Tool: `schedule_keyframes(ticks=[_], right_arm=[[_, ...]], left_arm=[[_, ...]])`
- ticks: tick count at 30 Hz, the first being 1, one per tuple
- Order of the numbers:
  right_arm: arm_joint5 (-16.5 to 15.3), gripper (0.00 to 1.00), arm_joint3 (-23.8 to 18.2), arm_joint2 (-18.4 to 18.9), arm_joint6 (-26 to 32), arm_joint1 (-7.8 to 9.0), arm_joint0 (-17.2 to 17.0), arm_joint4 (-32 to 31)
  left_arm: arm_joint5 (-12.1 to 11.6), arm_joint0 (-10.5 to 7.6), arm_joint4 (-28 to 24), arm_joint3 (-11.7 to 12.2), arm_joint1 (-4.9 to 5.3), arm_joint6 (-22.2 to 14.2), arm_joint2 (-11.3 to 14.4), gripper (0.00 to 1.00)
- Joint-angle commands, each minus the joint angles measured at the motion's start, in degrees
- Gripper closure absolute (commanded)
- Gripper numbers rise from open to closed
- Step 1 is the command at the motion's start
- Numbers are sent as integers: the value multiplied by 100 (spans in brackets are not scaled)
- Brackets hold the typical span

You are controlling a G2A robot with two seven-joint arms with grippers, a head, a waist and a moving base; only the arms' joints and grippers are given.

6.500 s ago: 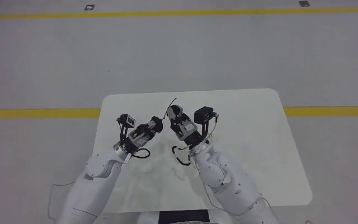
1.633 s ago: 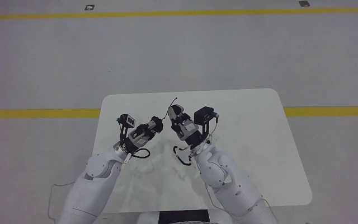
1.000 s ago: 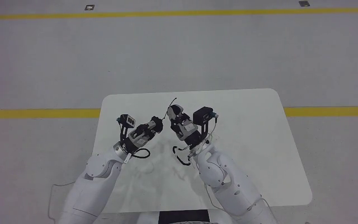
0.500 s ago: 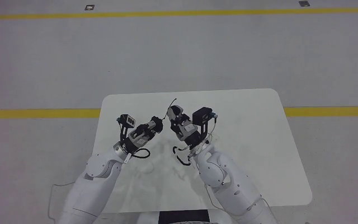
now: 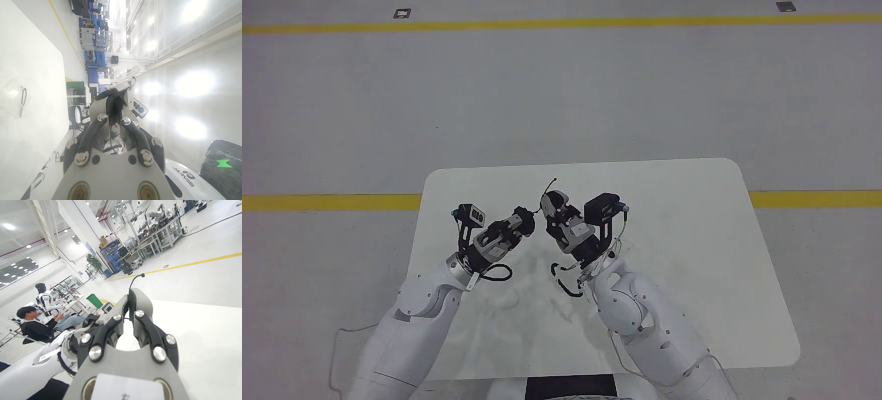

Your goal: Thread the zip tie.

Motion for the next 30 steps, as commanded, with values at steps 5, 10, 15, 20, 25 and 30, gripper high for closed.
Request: schedule_keyframes(ticks=[5,10,15,20,25,30], right_arm=[[-20,100,-2,10,64,3,-17,59],[-71,100,-12,38,18,-6,-49,329],[-159,100,-15,63,38,-8,-60,539],[-228,100,-31,53,100,-6,-72,632],[-250,100,-23,35,177,-6,-65,678],[-206,100,-13,26,225,-5,-71,671]], left_arm=[[-3,2,-19,-8,13,17,15,100],[6,4,-25,-15,24,18,26,100],[8,13,-37,-27,33,20,43,100],[0,25,-39,-40,43,34,54,100],[-12,44,-53,-68,53,42,56,100],[-22,59,-59,-112,66,41,45,100]])
